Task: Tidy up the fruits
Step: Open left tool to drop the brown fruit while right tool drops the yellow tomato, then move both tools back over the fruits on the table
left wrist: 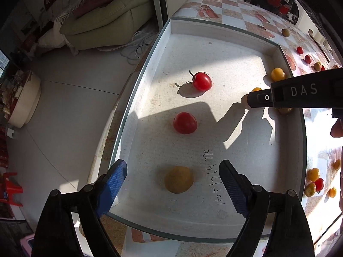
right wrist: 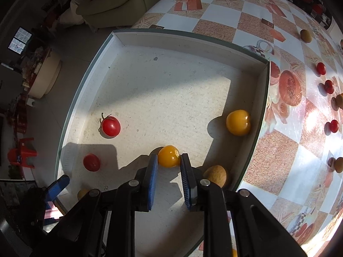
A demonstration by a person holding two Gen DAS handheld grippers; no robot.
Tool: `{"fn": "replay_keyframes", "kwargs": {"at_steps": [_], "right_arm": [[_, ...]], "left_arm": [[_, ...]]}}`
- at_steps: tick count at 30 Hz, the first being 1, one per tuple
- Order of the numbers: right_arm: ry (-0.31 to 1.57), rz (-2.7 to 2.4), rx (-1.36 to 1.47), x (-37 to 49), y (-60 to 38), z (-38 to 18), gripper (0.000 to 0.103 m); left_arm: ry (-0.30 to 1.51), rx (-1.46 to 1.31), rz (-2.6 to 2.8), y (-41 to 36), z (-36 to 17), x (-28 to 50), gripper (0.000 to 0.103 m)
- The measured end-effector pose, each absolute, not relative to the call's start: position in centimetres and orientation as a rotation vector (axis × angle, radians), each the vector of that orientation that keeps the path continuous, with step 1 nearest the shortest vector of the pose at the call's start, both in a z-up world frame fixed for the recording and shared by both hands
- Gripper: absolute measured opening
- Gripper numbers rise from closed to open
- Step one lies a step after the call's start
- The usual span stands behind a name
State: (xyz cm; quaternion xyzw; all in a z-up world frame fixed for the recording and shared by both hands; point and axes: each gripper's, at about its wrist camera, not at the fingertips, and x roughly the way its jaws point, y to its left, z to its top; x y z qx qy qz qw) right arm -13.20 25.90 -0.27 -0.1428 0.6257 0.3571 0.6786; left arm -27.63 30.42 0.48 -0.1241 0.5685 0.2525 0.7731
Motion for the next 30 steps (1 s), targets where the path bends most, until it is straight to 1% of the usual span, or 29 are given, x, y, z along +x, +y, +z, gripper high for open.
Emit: {"fn": "replay_keyframes", "kwargs": {"at_steps": [1, 2, 3, 4, 5, 8, 10, 20, 30], "right_arm": [[1.408, 0.811, -0.317, -13.2, 26.0, -0.3, 0.033], [1.412, 0.824, -0.309, -13.2, 26.0, -0.3, 0.043], [1.411, 0.832, -0.305, -13.2, 26.1, -0.3, 0.051], [1.407, 0.831, -0.31, -13.3, 26.3, -0.3, 0.06], [1.398, 0.841, -0.308, -13.3, 26.4, -0.1, 0.066], [1.393, 0.84, -0.277, -13.0, 26.2, 0.5, 0.075], [1.392, 0.839, -0.242, -12.8, 25.6, 1.0, 0.076], [1.359, 0.75, -0.141, -10.9, 18.9, 4.1, 0.077], [1.415, 0.551, -0.14, -10.9, 8.1, 3.3, 0.077]], "left_arm": [[1.24, -0.256, 0.539, 30.3, 0.5, -27.7, 0.089], [1.25, -0.247, 0.538, 30.2, 0.3, -27.7, 0.089], [1.262, -0.239, 0.539, 30.1, 0.2, -27.7, 0.089], [1.269, -0.239, 0.534, 30.1, 0.1, -27.7, 0.089], [1.272, -0.24, 0.529, 30.1, 0.1, -27.6, 0.089], [1.274, -0.232, 0.519, 29.9, 0.3, -27.6, 0.089], [1.275, -0.225, 0.511, 29.7, 0.6, -27.5, 0.089], [1.255, -0.177, 0.418, 26.3, 2.7, -25.4, 0.089], [1.232, -0.135, 0.26, 20.7, 5.3, -22.5, 0.089]]}}
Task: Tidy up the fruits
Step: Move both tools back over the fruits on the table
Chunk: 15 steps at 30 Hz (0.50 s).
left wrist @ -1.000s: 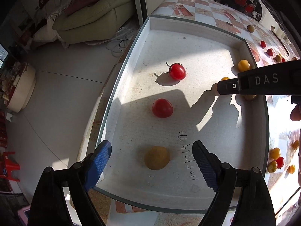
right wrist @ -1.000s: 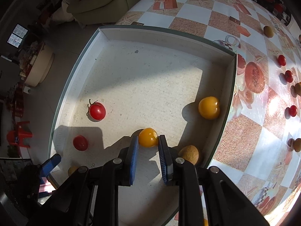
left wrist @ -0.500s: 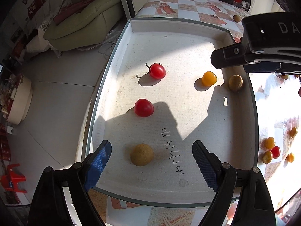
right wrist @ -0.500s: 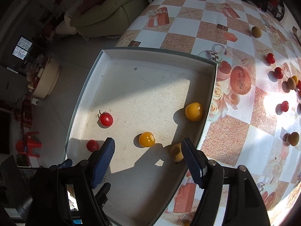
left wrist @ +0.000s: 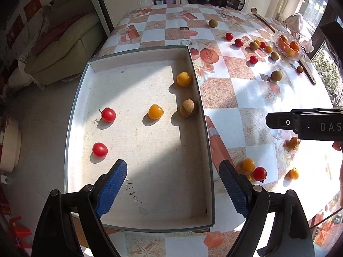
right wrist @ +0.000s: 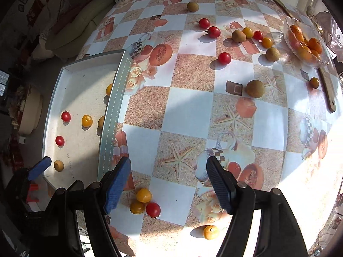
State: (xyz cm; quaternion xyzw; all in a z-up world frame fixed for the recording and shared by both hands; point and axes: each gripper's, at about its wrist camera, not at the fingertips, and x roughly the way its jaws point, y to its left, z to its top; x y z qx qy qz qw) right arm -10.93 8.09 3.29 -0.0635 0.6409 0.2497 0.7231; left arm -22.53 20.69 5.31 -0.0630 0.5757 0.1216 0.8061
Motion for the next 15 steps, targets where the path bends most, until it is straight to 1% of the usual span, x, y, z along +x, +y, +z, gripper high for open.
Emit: {"fn": "replay_keyframes", "kwargs": {"at_steps": [5, 10, 12, 14, 15], "right_arm": [[1.452, 0.482, -0.157, -11.8, 4.3, 2.4, 0.077], [1.483, 0.472, -0.179, -12.4, 2.4, 1.2, 0.076], [1.486, 0.476, -0.183, -12.4, 2.1, 1.0, 0.071], [1.493, 0.484, -0.184, -12.5, 2.0, 0.7, 0.062], [1.499, 0.488, -0.183, -12.5, 1.9, 0.5, 0.06]], "left_arm": [[1.226, -0.142, 0.187, 17.4, 6.3, -21.3, 0.089], [1.259, -0.134, 0.129, 13.9, 5.9, -21.1, 0.089], [1.278, -0.136, 0.111, 12.8, 5.4, -21.2, 0.089], [1.295, -0.138, 0.097, 12.0, 4.8, -21.3, 0.089], [1.3, -0.138, 0.093, 11.7, 4.6, -21.3, 0.089]]}}
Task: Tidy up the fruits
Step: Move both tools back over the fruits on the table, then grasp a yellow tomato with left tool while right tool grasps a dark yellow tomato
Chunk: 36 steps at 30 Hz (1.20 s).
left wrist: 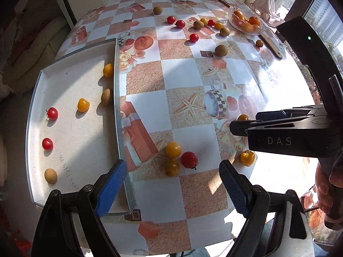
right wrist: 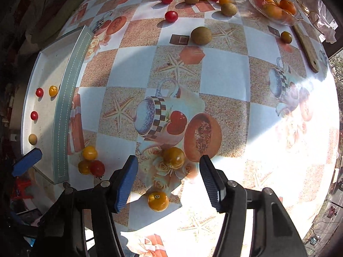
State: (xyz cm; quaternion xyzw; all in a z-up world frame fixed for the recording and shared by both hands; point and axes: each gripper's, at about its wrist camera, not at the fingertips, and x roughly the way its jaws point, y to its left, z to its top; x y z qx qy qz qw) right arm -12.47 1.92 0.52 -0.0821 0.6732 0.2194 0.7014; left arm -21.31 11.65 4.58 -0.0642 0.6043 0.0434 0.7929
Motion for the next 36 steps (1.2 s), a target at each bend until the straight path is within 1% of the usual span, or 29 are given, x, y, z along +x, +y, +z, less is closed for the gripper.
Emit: {"fn": "replay_keyframes", "kwargs": {"at_steps": [2, 6, 7, 8, 9, 11, 18, 19, 22, 23, 25, 26, 28, 29, 31, 33, 36], "right_arm": [[1.509, 0.5, -0.181, -12.5, 1.9, 0.2, 0.054], [1.52, 0.526, -0.192, -12.6, 2.1, -0.4, 0.046], [1.523, 0.531, -0.193, -12.6, 2.2, -0.6, 0.042], [1.527, 0.535, -0.194, -12.5, 2.1, -0.8, 0.038], [1.526, 0.536, -0.196, -12.5, 2.1, -0.9, 0.036], [1.521, 0.54, -0.202, -12.3, 2.0, -0.8, 0.025], [1.531, 0.528, -0.161, -11.6, 1.1, -1.0, 0.025], [1.534, 0.526, -0.153, -11.8, 1.0, -0.9, 0.025], [1.537, 0.52, -0.136, -11.5, 0.9, -1.0, 0.025], [1.538, 0.519, -0.131, -11.5, 0.9, -1.0, 0.025], [1.539, 0.515, -0.12, -11.3, 0.7, -1.2, 0.025], [1.54, 0.514, -0.113, -11.1, 0.1, -1.2, 0.025], [1.541, 0.51, -0.102, -11.0, -0.1, -1.3, 0.025], [1.541, 0.508, -0.097, -11.0, -0.6, -1.2, 0.025], [1.54, 0.505, -0.091, -10.9, -0.8, -1.3, 0.025], [1.539, 0.5, -0.084, -11.0, -0.6, -1.3, 0.025], [1.538, 0.496, -0.075, -11.0, -0.9, -1.2, 0.025]], "left_arm": [[1.304, -0.13, 0.087, 11.0, 4.1, -21.3, 0.089], [1.296, -0.085, 0.064, 9.8, 3.4, -21.1, 0.087], [1.294, -0.07, 0.055, 9.5, 3.2, -21.0, 0.08], [1.299, -0.057, 0.046, 9.1, 3.0, -20.9, 0.078], [1.306, -0.044, 0.039, 8.9, 2.7, -20.6, 0.077], [1.306, -0.029, 0.031, 8.4, 2.3, -20.5, 0.077], [1.305, 0.012, 0.013, 7.5, 1.3, -19.5, 0.077], [1.307, 0.014, 0.013, 7.5, 1.1, -19.4, 0.075], [1.295, 0.055, 0.027, 7.1, 1.0, -19.1, 0.074], [1.292, 0.064, 0.033, 7.1, 1.0, -19.1, 0.071], [1.283, 0.109, 0.056, 6.8, 0.9, -19.1, 0.06], [1.277, 0.126, 0.062, 6.8, 1.0, -19.1, 0.056], [1.263, 0.167, 0.074, 6.6, 1.1, -19.3, 0.04], [1.257, 0.188, 0.079, 6.4, 1.1, -19.3, 0.036], [1.248, 0.206, 0.081, 6.4, 1.3, -19.4, 0.025], [1.25, 0.177, 0.083, 6.9, 1.5, -19.5, 0.023], [1.26, 0.135, 0.095, 7.7, 1.6, -19.6, 0.023]]}}
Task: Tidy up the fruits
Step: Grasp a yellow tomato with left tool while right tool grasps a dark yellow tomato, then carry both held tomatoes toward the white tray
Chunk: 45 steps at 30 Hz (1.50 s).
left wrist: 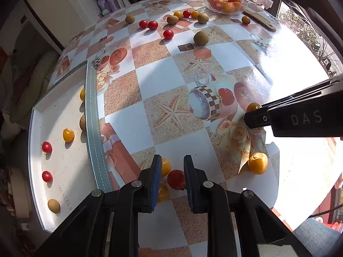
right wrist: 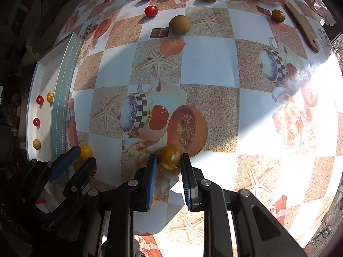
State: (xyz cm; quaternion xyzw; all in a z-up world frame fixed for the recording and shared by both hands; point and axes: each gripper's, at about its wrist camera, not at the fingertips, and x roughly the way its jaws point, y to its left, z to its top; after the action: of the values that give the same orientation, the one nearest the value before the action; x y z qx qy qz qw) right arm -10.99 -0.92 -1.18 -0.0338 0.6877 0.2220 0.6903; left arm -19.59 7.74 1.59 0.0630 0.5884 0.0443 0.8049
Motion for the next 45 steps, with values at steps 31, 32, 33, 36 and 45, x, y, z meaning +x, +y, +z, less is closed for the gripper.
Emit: {"fn": "replay_keyframes", "kwargs": {"at_steps": [31, 32, 33, 36, 45], "right_arm": [[1.492, 0.514, -0.021, -11.5, -1.1, 1.5, 0.025], [1.489, 0.518, -0.021, -11.5, -0.9, 1.7, 0.025], [1.485, 0.522, -0.022, -11.6, -0.7, 1.8, 0.025], [1.476, 0.536, -0.027, -11.6, 0.0, 2.3, 0.025], [1.455, 0.608, -0.056, -11.3, 4.4, 3.5, 0.025]], "left_arm": [[1.286, -0.298, 0.084, 14.5, 3.2, -18.6, 0.022], [1.281, -0.304, 0.09, 14.8, 3.4, -18.7, 0.022], [1.276, -0.311, 0.097, 15.1, 3.6, -18.7, 0.022], [1.26, -0.32, 0.121, 16.3, 4.2, -19.0, 0.022], [1.206, -0.349, 0.221, 20.7, 5.5, -20.2, 0.022]]}}
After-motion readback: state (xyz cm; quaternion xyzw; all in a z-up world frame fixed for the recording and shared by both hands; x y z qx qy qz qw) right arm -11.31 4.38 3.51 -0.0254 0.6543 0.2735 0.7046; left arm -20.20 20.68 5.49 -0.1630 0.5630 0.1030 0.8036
